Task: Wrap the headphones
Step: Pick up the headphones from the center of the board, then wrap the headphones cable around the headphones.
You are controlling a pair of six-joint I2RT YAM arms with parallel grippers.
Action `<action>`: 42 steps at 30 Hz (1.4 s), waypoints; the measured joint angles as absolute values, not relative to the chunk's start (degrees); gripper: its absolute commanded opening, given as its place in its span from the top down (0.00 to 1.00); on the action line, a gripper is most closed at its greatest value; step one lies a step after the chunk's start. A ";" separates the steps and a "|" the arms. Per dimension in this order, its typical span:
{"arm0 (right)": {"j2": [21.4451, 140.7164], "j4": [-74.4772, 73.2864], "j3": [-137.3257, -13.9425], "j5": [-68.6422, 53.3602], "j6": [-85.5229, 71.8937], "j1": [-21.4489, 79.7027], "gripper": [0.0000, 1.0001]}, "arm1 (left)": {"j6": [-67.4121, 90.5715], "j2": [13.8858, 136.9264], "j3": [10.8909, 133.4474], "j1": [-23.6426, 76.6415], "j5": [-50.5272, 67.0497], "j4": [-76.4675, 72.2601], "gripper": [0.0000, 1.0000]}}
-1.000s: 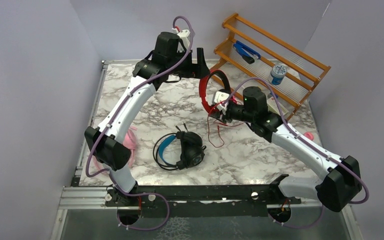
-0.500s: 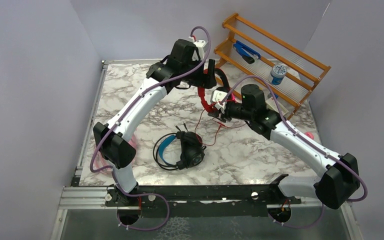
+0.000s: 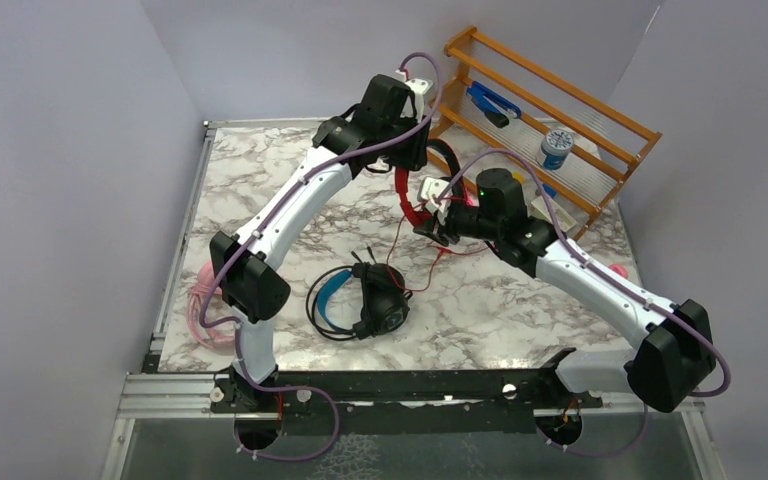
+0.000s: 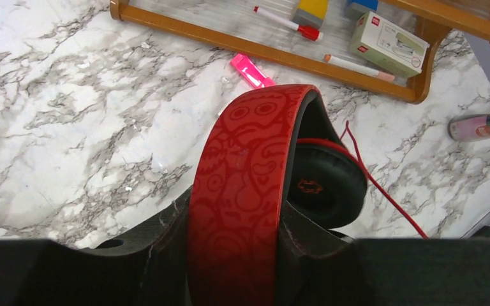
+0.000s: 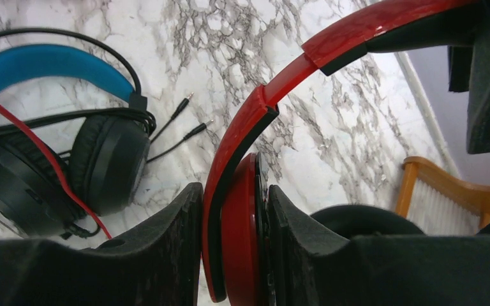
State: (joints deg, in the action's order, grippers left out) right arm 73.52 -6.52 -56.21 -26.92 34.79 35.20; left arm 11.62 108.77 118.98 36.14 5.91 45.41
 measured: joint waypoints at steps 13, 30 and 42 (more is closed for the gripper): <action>73.52 -13.56 -60.10 -27.88 1.93 35.24 0.00 | 9.52 106.52 118.91 36.53 -1.72 40.60 1.00; 79.33 -38.41 -55.33 -29.21 -19.20 35.55 0.00 | 13.47 83.92 99.20 31.62 -24.93 6.13 1.00; 80.23 -39.18 -52.95 -11.35 -31.18 33.74 0.00 | 15.18 85.78 105.73 25.32 -25.87 6.59 1.00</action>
